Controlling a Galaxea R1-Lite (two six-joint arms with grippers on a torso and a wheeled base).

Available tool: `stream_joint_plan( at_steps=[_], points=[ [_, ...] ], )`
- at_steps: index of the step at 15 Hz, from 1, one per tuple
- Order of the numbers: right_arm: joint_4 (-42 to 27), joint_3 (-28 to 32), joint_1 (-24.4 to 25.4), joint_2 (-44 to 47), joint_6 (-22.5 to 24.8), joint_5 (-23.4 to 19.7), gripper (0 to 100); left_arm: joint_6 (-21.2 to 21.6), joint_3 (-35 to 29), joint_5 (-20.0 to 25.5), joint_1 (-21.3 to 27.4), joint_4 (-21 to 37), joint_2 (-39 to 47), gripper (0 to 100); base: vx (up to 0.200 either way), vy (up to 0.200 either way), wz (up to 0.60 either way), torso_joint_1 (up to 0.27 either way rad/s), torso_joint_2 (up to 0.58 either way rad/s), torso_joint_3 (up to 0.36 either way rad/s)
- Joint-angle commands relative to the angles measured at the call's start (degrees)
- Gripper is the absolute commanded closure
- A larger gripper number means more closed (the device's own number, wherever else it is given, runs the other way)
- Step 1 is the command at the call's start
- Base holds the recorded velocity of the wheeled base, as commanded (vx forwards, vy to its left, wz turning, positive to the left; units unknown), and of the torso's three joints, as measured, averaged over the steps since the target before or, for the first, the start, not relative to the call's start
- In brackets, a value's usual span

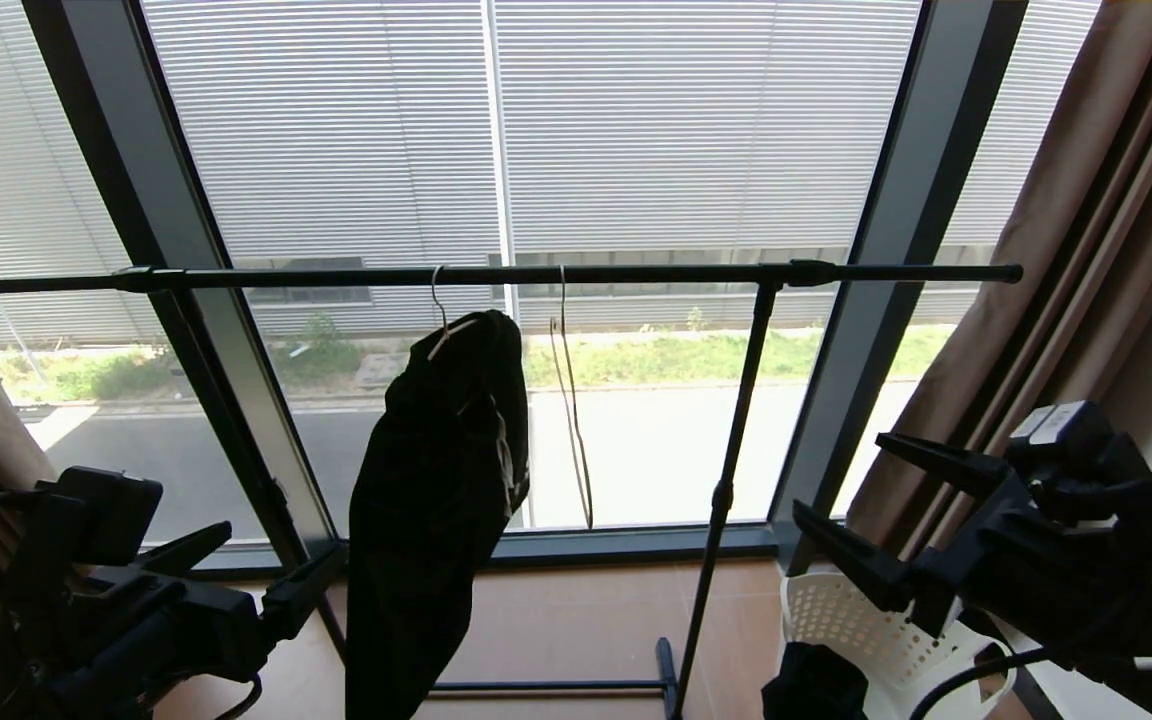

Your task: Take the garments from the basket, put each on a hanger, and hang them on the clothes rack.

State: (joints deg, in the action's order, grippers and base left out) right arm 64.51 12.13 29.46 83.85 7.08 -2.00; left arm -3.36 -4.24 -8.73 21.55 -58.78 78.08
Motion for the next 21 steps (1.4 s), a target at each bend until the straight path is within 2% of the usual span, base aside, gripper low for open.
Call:
stream_joint_plan(
  at_steps=[1,3,5,7,8,9,12,14,15,17,19,21],
  points=[
    [0.09,-6.33,0.51,-5.89,0.92,2.09,0,0.38,3.1,0.03,0.07,-0.02,-5.92,0,0.0,0.0,0.0,0.0,0.0,0.0],
    [0.0,-10.64,1.74,-9.93,1.18,4.55,0,0.38,4.24,0.12,1.21,0.07,-10.49,0,0.0,0.0,0.0,0.0,0.0,0.0],
    [-5.63,-12.13,2.18,-16.35,1.44,7.27,0,0.82,4.24,0.03,2.44,1.21,-14.62,0,0.0,0.0,0.0,0.0,0.0,0.0],
    [-21.62,-12.13,2.79,-29.88,3.46,9.38,0,0.55,4.24,-0.06,3.06,9.74,-22.27,0,0.0,0.0,0.0,0.0,0.0,0.0],
    [-22.68,-12.13,2.88,-30.76,3.82,9.47,0,0.55,4.24,-0.06,3.06,10.44,-22.8,0,0.0,0.0,0.0,0.0,0.0,0.0],
    [-34.81,-12.13,3.14,-41.13,6.98,9.73,0,0.64,4.24,-0.06,3.06,18.18,-28.6,0,0.0,0.0,0.0,0.0,0.0,0.0],
    [-50.54,-12.13,2.7,-54.32,7.24,12.37,0,0.29,4.24,-0.32,2.79,28.72,-36.77,0,0.0,0.0,0.0,0.0,0.0,0.0],
    [-57.92,-12.13,-2.57,-60.29,7.33,12.28,0,0.38,4.24,-1.2,2.27,34.44,-40.99,0,0.0,0.0,0.0,0.0,0.0,0.0],
    [-61.17,-12.13,-7.58,-64.51,7.33,12.19,0,0.38,4.24,-2.79,1.3,36.81,-43.1,0,0.0,0.0,0.0,0.0,0.0,0.0],
    [-61.61,-12.13,-14.0,-67.41,7.07,12.19,0,0.29,4.24,-5.07,-1.6,39.62,-45.91,0,0.0,0.0,0.0,0.0,0.0,0.0],
    [-61.88,-12.13,-21.64,-71.37,7.07,12.02,0,0.11,4.24,-5.42,-5.38,42.52,-49.43,0,0.0,0.0,0.0,0.0,0.0,0.0],
    [-62.05,-12.13,-23.93,-76.73,6.63,12.02,0,-0.15,4.24,-5.42,-9.69,44.11,-51.71,0,0.0,0.0,0.0,0.0,0.0,0.0]
  ],
)
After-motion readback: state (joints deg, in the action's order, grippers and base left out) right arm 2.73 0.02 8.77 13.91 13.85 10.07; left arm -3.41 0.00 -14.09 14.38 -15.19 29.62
